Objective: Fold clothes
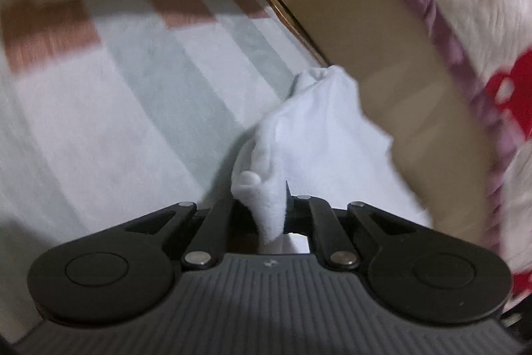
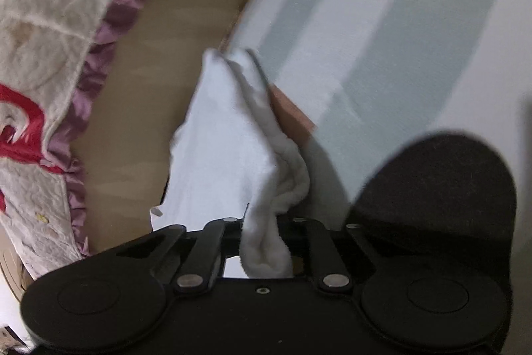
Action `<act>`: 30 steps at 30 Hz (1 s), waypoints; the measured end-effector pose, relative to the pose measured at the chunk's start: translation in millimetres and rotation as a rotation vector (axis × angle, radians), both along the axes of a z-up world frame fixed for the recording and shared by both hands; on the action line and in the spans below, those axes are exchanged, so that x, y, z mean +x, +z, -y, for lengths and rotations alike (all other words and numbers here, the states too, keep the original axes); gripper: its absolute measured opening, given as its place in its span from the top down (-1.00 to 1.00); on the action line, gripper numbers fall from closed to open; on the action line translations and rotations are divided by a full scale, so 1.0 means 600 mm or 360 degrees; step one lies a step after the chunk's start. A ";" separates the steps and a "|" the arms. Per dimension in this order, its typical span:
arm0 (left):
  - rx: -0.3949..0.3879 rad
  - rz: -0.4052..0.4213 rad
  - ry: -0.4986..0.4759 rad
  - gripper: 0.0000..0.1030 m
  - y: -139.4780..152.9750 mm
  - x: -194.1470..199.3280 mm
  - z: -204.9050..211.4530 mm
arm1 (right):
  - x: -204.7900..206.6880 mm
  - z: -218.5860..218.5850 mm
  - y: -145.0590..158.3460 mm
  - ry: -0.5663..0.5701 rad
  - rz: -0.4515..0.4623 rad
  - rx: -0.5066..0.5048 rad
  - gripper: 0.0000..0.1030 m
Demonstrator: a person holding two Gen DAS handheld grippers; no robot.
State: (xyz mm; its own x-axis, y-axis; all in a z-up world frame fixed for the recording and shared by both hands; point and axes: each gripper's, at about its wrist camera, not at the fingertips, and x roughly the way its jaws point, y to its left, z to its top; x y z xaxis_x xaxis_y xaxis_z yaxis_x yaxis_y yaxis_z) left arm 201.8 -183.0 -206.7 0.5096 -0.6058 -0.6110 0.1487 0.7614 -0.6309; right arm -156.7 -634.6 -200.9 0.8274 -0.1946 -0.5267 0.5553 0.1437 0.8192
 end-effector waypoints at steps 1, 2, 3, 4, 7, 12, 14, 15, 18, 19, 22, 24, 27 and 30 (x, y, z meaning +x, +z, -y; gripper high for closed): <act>-0.0010 0.0001 -0.0011 0.90 0.012 0.001 -0.003 | 0.001 -0.002 0.017 0.0030 -0.0004 -0.0055 0.80; -0.0019 0.0008 -0.0026 0.90 0.025 0.001 -0.008 | 0.001 -0.005 0.033 0.0061 -0.0009 -0.0111 0.82; -0.0009 0.0044 -0.0056 0.90 0.046 -0.003 -0.015 | 0.002 -0.009 0.063 0.0117 0.0005 -0.0198 0.82; 0.0060 0.0107 -0.0098 0.90 0.067 -0.009 -0.015 | 0.004 -0.014 0.091 0.0169 -0.0036 -0.0292 0.83; 0.0193 0.0187 -0.0178 0.91 0.109 -0.026 -0.016 | 0.006 -0.029 0.164 0.0293 -0.0139 -0.0505 0.84; 0.0129 0.0005 -0.0151 0.91 0.084 -0.029 -0.040 | -0.022 -0.044 0.157 0.0326 -0.0217 -0.0385 0.84; 0.0185 -0.0023 -0.0176 0.91 0.080 -0.037 -0.041 | -0.038 -0.049 0.140 0.0311 -0.0227 -0.0282 0.84; 0.0233 0.0009 -0.0207 0.91 0.089 -0.047 -0.040 | -0.046 -0.052 0.139 0.0311 -0.0218 -0.0247 0.84; 0.0479 0.0172 -0.0318 0.87 0.118 -0.088 -0.035 | -0.062 -0.066 0.152 0.0358 -0.0208 -0.0244 0.84; 0.0610 0.0233 -0.0375 0.82 0.120 -0.105 -0.029 | -0.064 -0.072 0.160 0.0386 -0.0213 -0.0256 0.84; 0.0980 0.0204 -0.0479 0.65 0.092 -0.126 -0.015 | -0.062 -0.084 0.158 0.0465 -0.0270 -0.0240 0.83; 0.1038 0.0161 -0.0416 0.53 0.090 -0.119 -0.019 | -0.056 -0.090 0.151 0.0496 -0.0322 -0.0245 0.83; 0.1131 0.0364 -0.0312 0.40 0.136 -0.136 -0.013 | -0.046 -0.096 0.141 0.0508 -0.0394 -0.0289 0.82; 0.1091 0.0713 -0.0451 -0.35 0.188 -0.194 0.020 | -0.050 -0.095 0.144 0.0506 -0.0343 -0.0310 0.82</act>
State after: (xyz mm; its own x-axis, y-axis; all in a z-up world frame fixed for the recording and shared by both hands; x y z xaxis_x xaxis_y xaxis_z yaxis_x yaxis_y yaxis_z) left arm 85.2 -195.0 -94.1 0.6752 -0.3175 -0.6658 0.5150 0.8492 0.1172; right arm -186.9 -577.4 -114.7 0.7372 -0.0606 -0.6730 0.6140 0.4758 0.6298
